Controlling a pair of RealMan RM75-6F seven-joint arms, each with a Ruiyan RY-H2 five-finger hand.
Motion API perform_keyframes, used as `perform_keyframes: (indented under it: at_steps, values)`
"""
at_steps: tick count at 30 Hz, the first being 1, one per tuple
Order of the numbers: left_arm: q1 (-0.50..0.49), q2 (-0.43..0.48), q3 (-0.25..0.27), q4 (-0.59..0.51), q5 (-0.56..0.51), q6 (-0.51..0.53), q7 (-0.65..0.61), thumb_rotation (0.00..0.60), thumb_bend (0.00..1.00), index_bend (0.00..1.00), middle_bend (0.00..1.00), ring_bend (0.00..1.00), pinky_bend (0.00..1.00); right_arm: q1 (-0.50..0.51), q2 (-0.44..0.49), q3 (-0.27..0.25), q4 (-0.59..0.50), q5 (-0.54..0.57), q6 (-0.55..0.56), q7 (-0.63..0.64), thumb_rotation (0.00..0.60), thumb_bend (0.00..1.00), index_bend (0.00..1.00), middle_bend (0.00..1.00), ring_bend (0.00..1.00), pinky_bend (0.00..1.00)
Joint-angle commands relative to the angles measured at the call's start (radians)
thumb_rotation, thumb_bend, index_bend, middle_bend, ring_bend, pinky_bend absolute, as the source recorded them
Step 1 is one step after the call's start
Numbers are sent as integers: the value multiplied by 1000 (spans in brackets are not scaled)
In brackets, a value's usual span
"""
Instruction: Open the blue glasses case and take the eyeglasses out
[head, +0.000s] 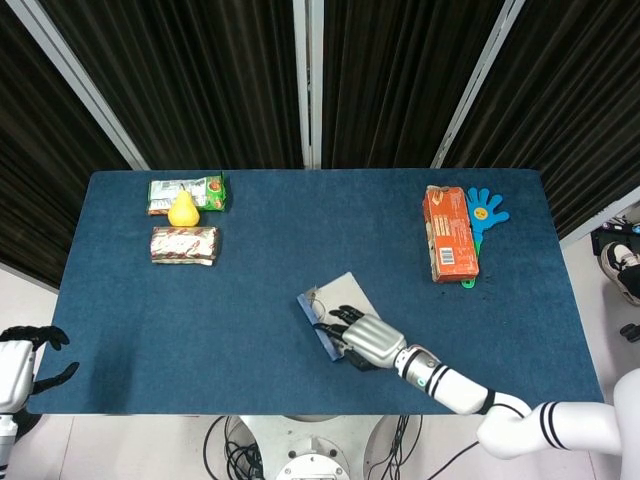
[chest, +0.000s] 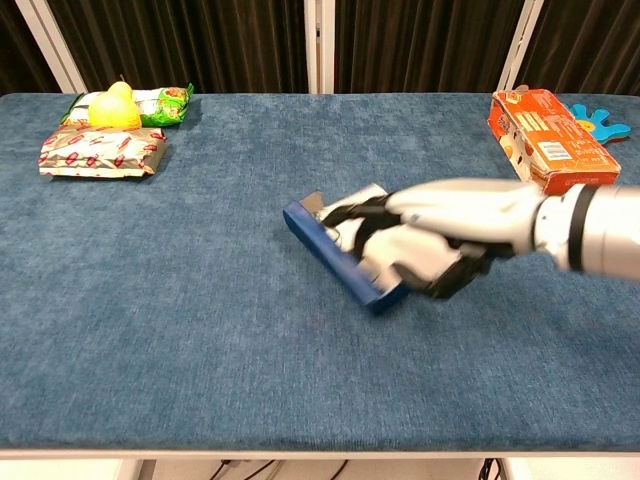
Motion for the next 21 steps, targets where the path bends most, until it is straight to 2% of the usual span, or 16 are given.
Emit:
perform_keyframes:
  at_steps: [1, 7, 13, 17, 21]
  values:
    - [1, 0, 0, 1, 0, 1, -4, 600, 166, 508, 536, 415, 334, 24, -31, 22, -13, -12, -18, -24, 600, 647, 39, 230, 0, 0]
    - [0, 1, 1, 4, 3, 0, -11, 600, 165, 508, 536, 416, 335, 50, -53, 119, -10, 44, 7, -67, 600, 659, 79, 276, 0, 0]
    - [1, 1, 1, 2, 1, 1, -7, 600, 166, 508, 536, 415, 334, 142, -145, 194, 91, 185, -92, -142, 600, 662, 80, 251, 0, 0]
    - [2, 0, 1, 4, 0, 1, -10, 600, 166, 508, 536, 415, 335, 188, -195, 210, 172, 285, -138, -192, 600, 661, 80, 253, 0, 0]
    - [3, 0, 1, 6, 1, 2, -13, 600, 166, 508, 536, 415, 335, 209, -200, 200, 207, 360, -162, -228, 600, 677, 80, 273, 0, 0]
